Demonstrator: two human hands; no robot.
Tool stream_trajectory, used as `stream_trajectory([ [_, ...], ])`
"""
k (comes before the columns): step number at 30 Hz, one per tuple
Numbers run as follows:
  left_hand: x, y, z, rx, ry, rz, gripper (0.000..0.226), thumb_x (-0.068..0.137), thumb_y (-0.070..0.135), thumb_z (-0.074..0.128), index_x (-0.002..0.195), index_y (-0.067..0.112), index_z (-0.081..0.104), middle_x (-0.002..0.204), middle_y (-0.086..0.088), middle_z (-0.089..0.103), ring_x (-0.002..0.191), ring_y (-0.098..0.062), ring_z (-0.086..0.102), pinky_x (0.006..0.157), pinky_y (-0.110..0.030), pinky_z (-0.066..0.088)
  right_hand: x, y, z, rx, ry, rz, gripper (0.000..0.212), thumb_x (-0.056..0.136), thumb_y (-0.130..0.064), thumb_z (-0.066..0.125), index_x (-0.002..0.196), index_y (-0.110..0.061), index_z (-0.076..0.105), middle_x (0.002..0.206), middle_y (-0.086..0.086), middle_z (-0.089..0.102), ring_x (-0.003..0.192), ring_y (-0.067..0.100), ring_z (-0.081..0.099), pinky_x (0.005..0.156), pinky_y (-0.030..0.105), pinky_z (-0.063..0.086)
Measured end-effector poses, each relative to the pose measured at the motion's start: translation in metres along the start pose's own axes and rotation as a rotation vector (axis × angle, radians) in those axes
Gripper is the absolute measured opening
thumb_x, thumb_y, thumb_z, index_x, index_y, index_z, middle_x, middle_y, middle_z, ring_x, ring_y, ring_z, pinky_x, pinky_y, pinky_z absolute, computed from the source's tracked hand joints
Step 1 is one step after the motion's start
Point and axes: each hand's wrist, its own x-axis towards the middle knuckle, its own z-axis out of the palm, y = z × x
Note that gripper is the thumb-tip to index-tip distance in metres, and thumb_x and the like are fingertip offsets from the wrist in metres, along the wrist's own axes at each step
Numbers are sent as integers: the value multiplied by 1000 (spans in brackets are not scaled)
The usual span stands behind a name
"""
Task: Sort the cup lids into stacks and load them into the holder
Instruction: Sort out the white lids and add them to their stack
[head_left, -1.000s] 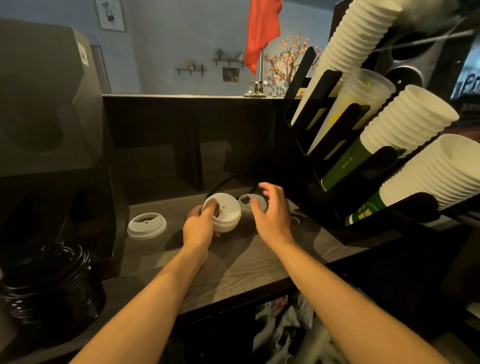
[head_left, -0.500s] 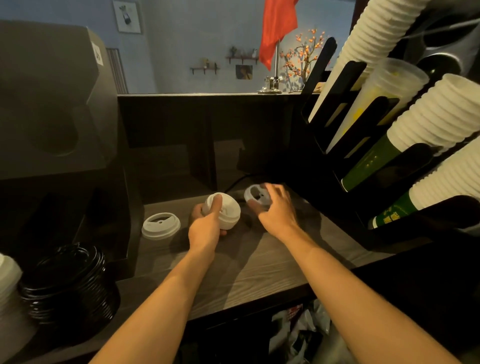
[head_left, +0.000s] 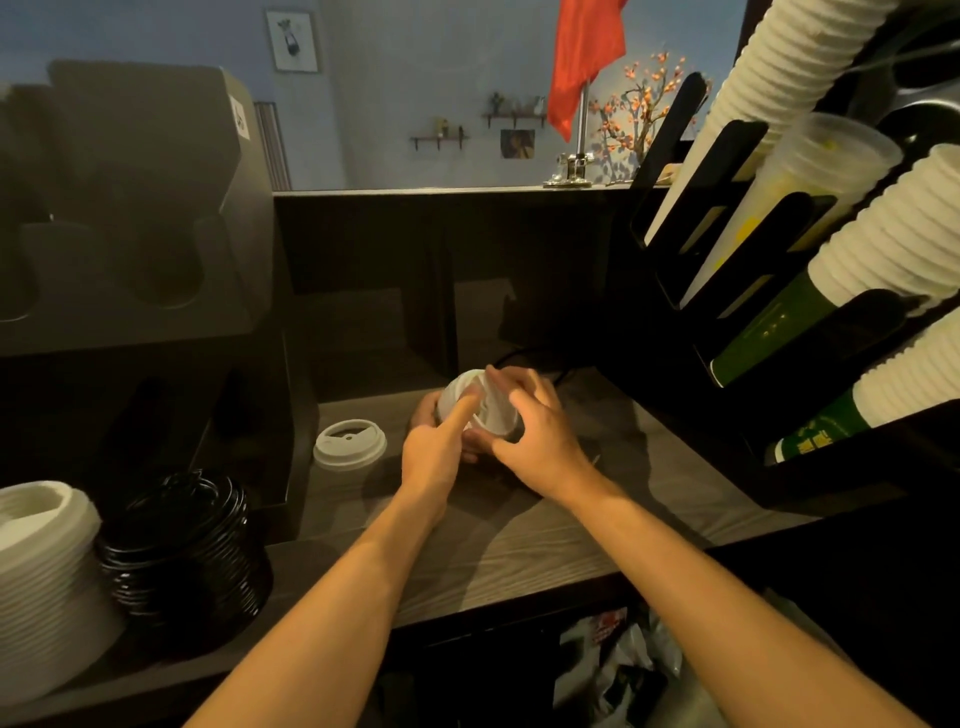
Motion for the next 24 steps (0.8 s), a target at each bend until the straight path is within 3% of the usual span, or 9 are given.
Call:
stream_trajectory([
  [4, -4, 0, -4, 66, 19, 60, 37, 92, 50, 68, 119, 24, 62, 92, -2, 75, 76, -14, 72, 63, -28, 53, -4, -3, -1, -23, -83, -32, 74, 94, -43, 67, 156, -21, 33, 155, -8, 29, 142, 11, 29, 115, 33, 37],
  [8, -11, 6, -10, 71, 64, 76, 26, 93, 46, 67, 109, 25, 67, 95, -2, 74, 89, -21, 72, 74, -36, 57, -8, -16, 5, 90, -112, -11, 75, 91, -41, 71, 154, -24, 34, 155, -11, 27, 139, 10, 35, 110, 30, 41],
  [10, -19, 12, -16, 24, 76, 75, 23, 95, 44, 65, 108, 25, 69, 95, 0, 74, 90, -19, 72, 70, -32, 56, -10, -20, 5, 198, -137, 27, 72, 92, -47, 68, 152, -29, 33, 150, -13, 33, 133, 7, 39, 106, 27, 42],
  [12, -28, 18, -24, -20, 128, 55, 15, 98, 41, 61, 102, 28, 68, 92, 3, 72, 84, -15, 70, 60, -24, 53, -11, -25, 8, 376, -123, 118, 61, 98, -54, 53, 151, -34, 32, 149, -13, 38, 131, 7, 44, 108, 34, 43],
  [14, -35, 19, -36, -58, 234, 18, 13, 100, 36, 60, 97, 25, 65, 91, 3, 69, 80, -13, 67, 51, -21, 52, -8, -29, 16, 364, -69, 181, 51, 103, -49, 45, 150, -32, 35, 150, -9, 41, 131, 8, 45, 111, 41, 43],
  [17, -37, 18, -57, -104, 417, -17, 29, 98, 36, 64, 113, 11, 65, 102, -7, 71, 89, -20, 69, 69, -35, 62, 0, -47, 35, 247, -108, 200, 45, 104, -39, 48, 147, -27, 41, 150, -8, 37, 122, 7, 46, 108, 36, 42],
  [19, -37, 16, -67, -144, 512, -32, 39, 98, 37, 63, 123, 6, 62, 111, -12, 69, 98, -27, 69, 82, -46, 62, 8, -63, 53, 299, -123, 236, 38, 106, -28, 49, 144, -25, 46, 149, -6, 37, 125, 11, 46, 106, 30, 40],
  [22, -39, 14, -71, -122, 548, -15, 42, 100, 40, 60, 127, 9, 55, 112, -10, 65, 102, -29, 67, 86, -50, 60, 21, -74, 82, 392, -111, 315, 39, 100, -1, 50, 133, -20, 56, 143, 1, 45, 127, 16, 48, 99, 24, 41],
  [24, -40, 11, -72, -94, 571, 5, 39, 101, 39, 59, 127, 10, 52, 108, -6, 62, 103, -25, 63, 91, -43, 56, 27, -73, 91, 463, -183, 358, 35, 98, 2, 53, 125, -18, 60, 141, 9, 49, 126, 25, 52, 91, 26, 48],
])
